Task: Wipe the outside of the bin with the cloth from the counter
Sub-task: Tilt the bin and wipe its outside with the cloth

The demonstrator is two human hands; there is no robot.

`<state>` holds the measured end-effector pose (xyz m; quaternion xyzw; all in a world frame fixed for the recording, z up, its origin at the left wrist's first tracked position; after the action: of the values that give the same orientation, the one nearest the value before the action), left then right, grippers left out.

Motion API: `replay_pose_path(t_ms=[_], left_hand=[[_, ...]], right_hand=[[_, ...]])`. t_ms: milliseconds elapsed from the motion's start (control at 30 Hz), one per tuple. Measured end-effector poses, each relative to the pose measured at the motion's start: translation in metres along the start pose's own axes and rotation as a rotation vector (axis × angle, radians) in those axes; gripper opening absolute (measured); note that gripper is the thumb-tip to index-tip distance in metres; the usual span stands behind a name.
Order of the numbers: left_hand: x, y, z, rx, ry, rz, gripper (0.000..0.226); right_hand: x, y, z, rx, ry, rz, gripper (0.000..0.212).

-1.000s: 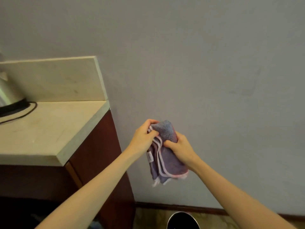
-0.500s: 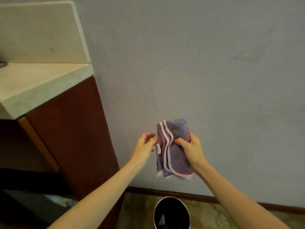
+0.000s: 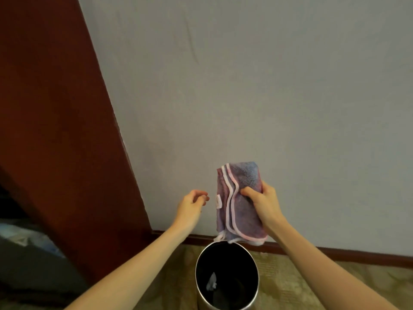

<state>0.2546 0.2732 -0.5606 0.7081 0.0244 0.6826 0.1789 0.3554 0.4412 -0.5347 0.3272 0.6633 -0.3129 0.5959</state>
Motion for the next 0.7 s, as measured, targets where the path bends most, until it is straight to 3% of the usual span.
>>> replay_pose_path(t_ms=[200, 433, 700], left_hand=[[-0.090, -0.043, -0.003, -0.035, -0.039, -0.064, 0.024], [-0.164, -0.087, -0.005, -0.055, -0.208, -0.173, 0.022], [-0.224, -0.124, 0.024, -0.265, -0.429, -0.411, 0.022]], right_hand=[[0.099, 0.020, -0.003, 0.052, 0.008, 0.017, 0.009], [0.179, 0.041, -0.005, 0.123, 0.031, 0.013, 0.011], [0.229, 0.067, 0.003, 0.200, 0.000, 0.041, 0.008]])
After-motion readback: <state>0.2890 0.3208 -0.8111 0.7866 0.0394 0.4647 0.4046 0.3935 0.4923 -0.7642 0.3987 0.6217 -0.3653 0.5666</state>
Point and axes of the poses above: each hand's wrist, its own z-axis away from the middle knuckle, its own y-axis out of the back of the hand, x = y × z, the point moved 5 cm from there along -z, towards the middle knuckle, and after that the axes turned 13 degrees about x, right-handed, at the moved point
